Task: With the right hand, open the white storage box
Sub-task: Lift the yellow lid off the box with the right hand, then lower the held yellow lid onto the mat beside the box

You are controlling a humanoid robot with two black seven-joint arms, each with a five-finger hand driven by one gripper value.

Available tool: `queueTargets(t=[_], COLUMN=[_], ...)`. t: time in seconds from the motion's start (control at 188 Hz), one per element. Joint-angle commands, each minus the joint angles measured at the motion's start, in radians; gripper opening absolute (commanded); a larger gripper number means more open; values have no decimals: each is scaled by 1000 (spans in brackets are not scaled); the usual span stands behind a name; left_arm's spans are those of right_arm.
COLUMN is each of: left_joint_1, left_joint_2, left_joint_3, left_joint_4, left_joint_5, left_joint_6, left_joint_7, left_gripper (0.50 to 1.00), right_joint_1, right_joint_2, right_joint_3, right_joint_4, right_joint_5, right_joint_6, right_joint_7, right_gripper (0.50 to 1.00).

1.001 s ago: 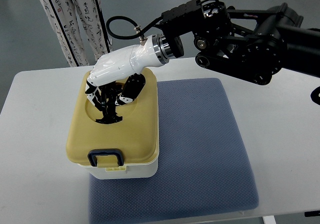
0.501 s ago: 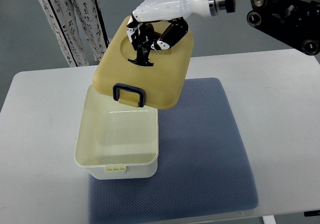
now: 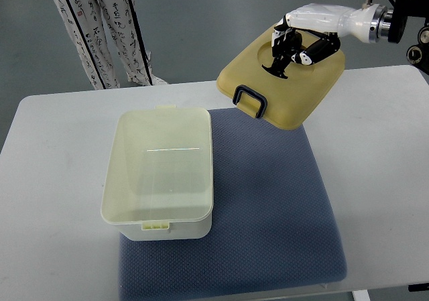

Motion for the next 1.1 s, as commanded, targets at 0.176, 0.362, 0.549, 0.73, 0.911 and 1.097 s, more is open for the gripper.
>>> queueTargets(t=[0.176,0.362,0.549,0.73,0.911,1.097], left_joint_1=[0,0,0,1,0,0], left_joint_2=[0,0,0,0,0,0], left_joint_3=[1,0,0,0,0,0], left_joint_4=[-1,-1,-1,1,-1,-1], left_joint_5=[0,0,0,0,0,0], left_joint_6=[0,0,0,0,0,0], left_joint_7=[0,0,0,0,0,0], left_gripper=[1000,1000,1000,1000,1000,1000], right_joint_1=[-132,-164,-181,-194,-213,-230], right_joint_2=[23,57,111,154,180,184], right_joint_3=[-2,-11,-19,-21,-48,-48], right_joint_4=[-53,-52,-49,-49,-49,-49], right_joint_5=[-1,-2,-11,-16,-19,-14], right_joint_6=[-83,-103,-101,-101,-104,-106], right_joint_7=[1,1,19,25,36,38], right_gripper=[500,500,500,500,500,607])
